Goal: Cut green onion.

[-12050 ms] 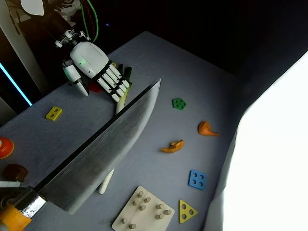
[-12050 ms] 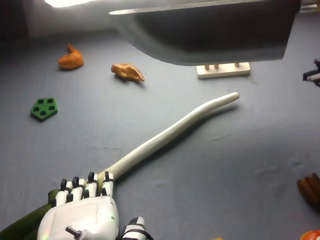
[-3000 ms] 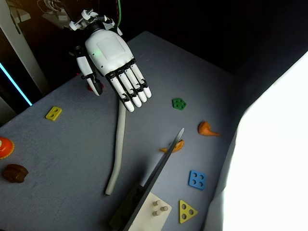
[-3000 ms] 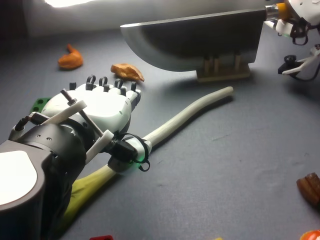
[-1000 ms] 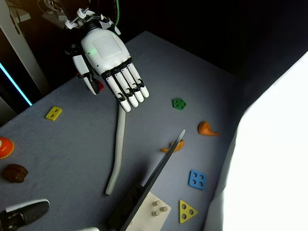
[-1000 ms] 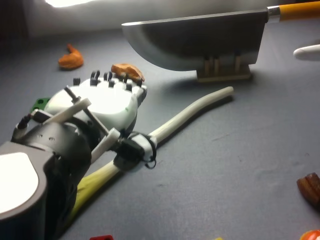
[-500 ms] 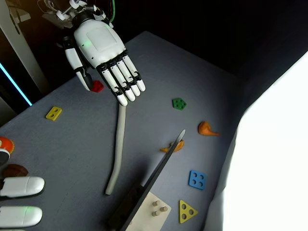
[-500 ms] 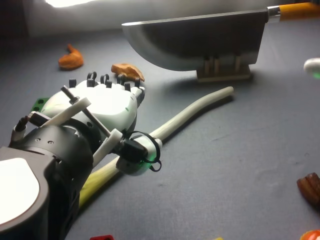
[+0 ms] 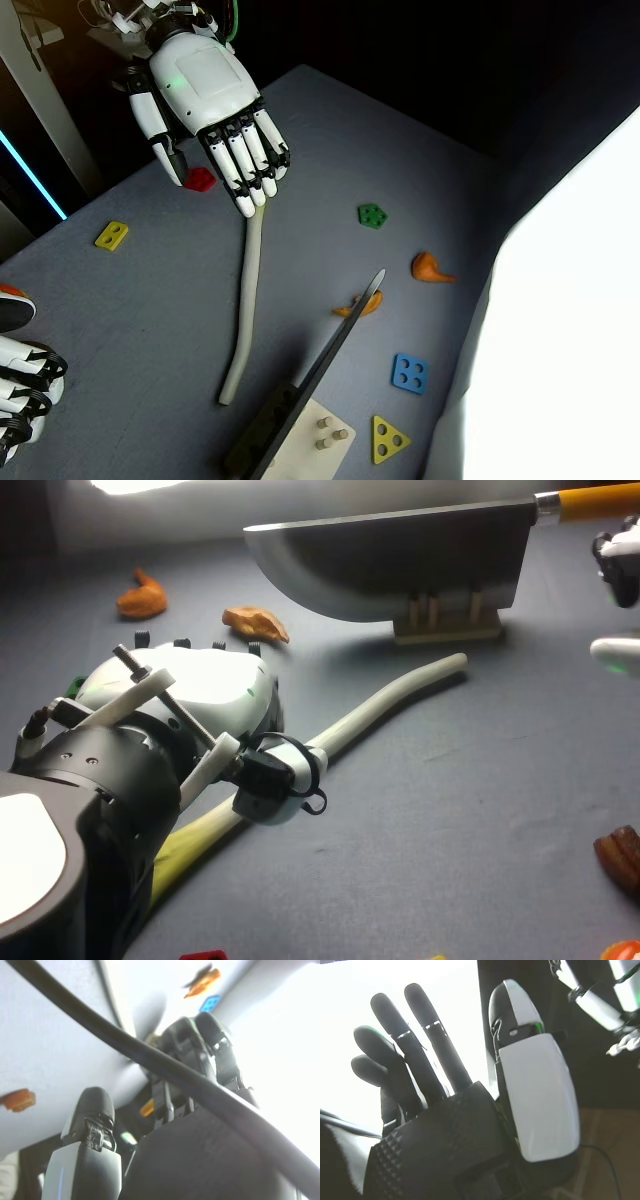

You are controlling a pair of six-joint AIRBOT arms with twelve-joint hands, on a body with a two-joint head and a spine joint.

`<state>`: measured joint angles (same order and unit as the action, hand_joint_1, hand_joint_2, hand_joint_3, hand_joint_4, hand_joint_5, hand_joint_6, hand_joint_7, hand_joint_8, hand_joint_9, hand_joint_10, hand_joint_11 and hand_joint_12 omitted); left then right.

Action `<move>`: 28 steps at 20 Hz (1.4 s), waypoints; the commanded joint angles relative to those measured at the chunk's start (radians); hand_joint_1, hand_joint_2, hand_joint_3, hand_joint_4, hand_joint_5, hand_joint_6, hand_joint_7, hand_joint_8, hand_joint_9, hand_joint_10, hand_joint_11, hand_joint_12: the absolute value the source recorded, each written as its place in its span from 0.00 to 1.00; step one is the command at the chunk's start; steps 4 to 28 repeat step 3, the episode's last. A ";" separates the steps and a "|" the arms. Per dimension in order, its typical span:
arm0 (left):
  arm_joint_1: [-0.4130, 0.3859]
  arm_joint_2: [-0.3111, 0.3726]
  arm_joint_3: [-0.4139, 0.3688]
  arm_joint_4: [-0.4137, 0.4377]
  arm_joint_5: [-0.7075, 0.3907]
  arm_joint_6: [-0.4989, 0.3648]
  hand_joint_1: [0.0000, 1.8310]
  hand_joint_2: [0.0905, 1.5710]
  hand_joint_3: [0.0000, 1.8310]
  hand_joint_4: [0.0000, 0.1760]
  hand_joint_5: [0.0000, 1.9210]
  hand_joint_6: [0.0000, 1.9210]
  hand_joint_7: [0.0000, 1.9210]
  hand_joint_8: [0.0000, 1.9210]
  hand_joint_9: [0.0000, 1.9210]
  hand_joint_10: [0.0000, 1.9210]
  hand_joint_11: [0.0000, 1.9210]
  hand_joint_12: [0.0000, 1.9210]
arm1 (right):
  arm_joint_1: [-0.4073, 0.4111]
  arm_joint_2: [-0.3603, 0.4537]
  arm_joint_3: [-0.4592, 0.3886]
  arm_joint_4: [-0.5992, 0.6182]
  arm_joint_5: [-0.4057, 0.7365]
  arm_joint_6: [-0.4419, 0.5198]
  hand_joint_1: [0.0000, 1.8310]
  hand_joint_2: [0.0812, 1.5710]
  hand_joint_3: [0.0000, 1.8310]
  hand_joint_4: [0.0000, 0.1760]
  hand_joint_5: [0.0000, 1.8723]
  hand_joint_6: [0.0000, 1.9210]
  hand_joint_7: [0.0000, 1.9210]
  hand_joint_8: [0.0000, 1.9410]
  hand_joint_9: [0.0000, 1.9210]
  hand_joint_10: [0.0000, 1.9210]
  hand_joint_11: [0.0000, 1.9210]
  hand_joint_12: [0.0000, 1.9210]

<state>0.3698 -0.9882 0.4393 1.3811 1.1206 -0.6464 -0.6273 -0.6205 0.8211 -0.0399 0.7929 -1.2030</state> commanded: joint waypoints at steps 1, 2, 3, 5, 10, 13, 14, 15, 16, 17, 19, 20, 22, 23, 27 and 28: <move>-0.010 0.004 -0.002 0.083 0.013 0.003 0.08 0.89 0.00 0.00 0.52 0.07 0.43 0.42 0.32 0.63 0.17 0.88 | 0.013 0.013 -0.009 0.019 0.150 -0.006 0.00 0.77 0.00 0.00 0.55 0.82 0.63 0.76 0.55 0.95 0.41 1.00; -0.010 0.005 -0.001 0.083 0.013 0.003 0.11 0.88 0.00 0.00 0.48 0.20 0.42 0.49 0.33 0.67 0.17 0.90 | 0.014 0.015 -0.022 0.019 0.152 -0.028 0.00 0.77 0.00 0.00 0.54 0.83 0.61 0.76 0.53 0.94 0.38 1.00; -0.010 0.005 0.001 0.083 0.013 0.003 0.15 0.86 0.00 0.00 0.45 0.38 0.44 0.55 0.35 0.70 0.18 0.91 | 0.019 0.015 -0.034 0.007 0.148 -0.078 0.00 0.77 0.00 0.00 0.51 0.90 0.60 0.83 0.52 0.99 0.37 1.00; -0.010 0.005 0.001 0.083 0.013 0.003 0.15 0.86 0.00 0.00 0.45 0.38 0.44 0.55 0.35 0.70 0.18 0.91 | 0.019 0.015 -0.034 0.007 0.148 -0.078 0.00 0.77 0.00 0.00 0.51 0.90 0.60 0.83 0.52 0.99 0.37 1.00; -0.010 0.005 0.001 0.083 0.013 0.003 0.15 0.86 0.00 0.00 0.45 0.38 0.44 0.55 0.35 0.70 0.18 0.91 | 0.019 0.015 -0.034 0.007 0.148 -0.078 0.00 0.77 0.00 0.00 0.51 0.90 0.60 0.83 0.52 0.99 0.37 1.00; -0.010 0.005 0.001 0.083 0.013 0.003 0.15 0.86 0.00 0.00 0.45 0.38 0.44 0.55 0.35 0.70 0.18 0.91 | 0.019 0.015 -0.034 0.007 0.148 -0.078 0.00 0.77 0.00 0.00 0.51 0.90 0.60 0.83 0.52 0.99 0.37 1.00; -0.010 0.005 0.001 0.083 0.013 0.003 0.15 0.86 0.00 0.00 0.45 0.38 0.44 0.55 0.35 0.70 0.18 0.91 | 0.019 0.015 -0.034 0.007 0.148 -0.078 0.00 0.77 0.00 0.00 0.51 0.90 0.60 0.83 0.52 0.99 0.37 1.00; -0.010 0.005 0.001 0.083 0.013 0.003 0.15 0.86 0.00 0.00 0.45 0.38 0.44 0.55 0.35 0.70 0.18 0.91 | 0.019 0.015 -0.034 0.007 0.148 -0.078 0.00 0.77 0.00 0.00 0.51 0.90 0.60 0.83 0.52 0.99 0.37 1.00; -0.010 0.005 0.001 0.083 0.013 0.003 0.15 0.86 0.00 0.00 0.45 0.38 0.44 0.55 0.35 0.70 0.18 0.91 | 0.019 0.015 -0.034 0.007 0.148 -0.078 0.00 0.77 0.00 0.00 0.51 0.90 0.60 0.83 0.52 0.99 0.37 1.00; -0.010 0.005 0.001 0.083 0.013 0.003 0.15 0.86 0.00 0.00 0.45 0.38 0.44 0.55 0.35 0.70 0.18 0.91 | 0.019 0.015 -0.034 0.007 0.148 -0.078 0.00 0.77 0.00 0.00 0.51 0.90 0.60 0.83 0.52 0.99 0.37 1.00; -0.010 0.005 0.001 0.083 0.013 0.003 0.15 0.86 0.00 0.00 0.45 0.38 0.44 0.55 0.35 0.70 0.18 0.91 | 0.019 0.015 -0.034 0.007 0.148 -0.078 0.00 0.77 0.00 0.00 0.51 0.90 0.60 0.83 0.52 0.99 0.37 1.00; -0.010 0.005 0.001 0.083 0.013 0.003 0.15 0.86 0.00 0.00 0.45 0.38 0.44 0.55 0.35 0.70 0.18 0.91 | 0.019 0.015 -0.034 0.007 0.148 -0.078 0.00 0.77 0.00 0.00 0.51 0.90 0.60 0.83 0.52 0.99 0.37 1.00; -0.010 0.005 0.001 0.083 0.013 0.003 0.15 0.86 0.00 0.00 0.45 0.38 0.44 0.55 0.35 0.70 0.18 0.91 | 0.019 0.015 -0.034 0.007 0.148 -0.078 0.00 0.77 0.00 0.00 0.51 0.90 0.60 0.83 0.52 0.99 0.37 1.00; -0.010 0.005 0.001 0.083 0.013 0.003 0.15 0.86 0.00 0.00 0.45 0.38 0.44 0.55 0.35 0.70 0.18 0.91 | 0.019 0.015 -0.034 0.007 0.148 -0.078 0.00 0.77 0.00 0.00 0.51 0.90 0.60 0.83 0.52 0.99 0.37 1.00; -0.010 0.005 0.001 0.083 0.013 0.003 0.15 0.86 0.00 0.00 0.45 0.38 0.44 0.55 0.35 0.70 0.18 0.91 | 0.019 0.015 -0.034 0.007 0.148 -0.078 0.00 0.77 0.00 0.00 0.51 0.90 0.60 0.83 0.52 0.99 0.37 1.00; -0.010 0.005 0.001 0.083 0.013 0.003 0.15 0.86 0.00 0.00 0.45 0.38 0.44 0.55 0.35 0.70 0.18 0.91 | 0.019 0.015 -0.034 0.007 0.148 -0.078 0.00 0.77 0.00 0.00 0.51 0.90 0.60 0.83 0.52 0.99 0.37 1.00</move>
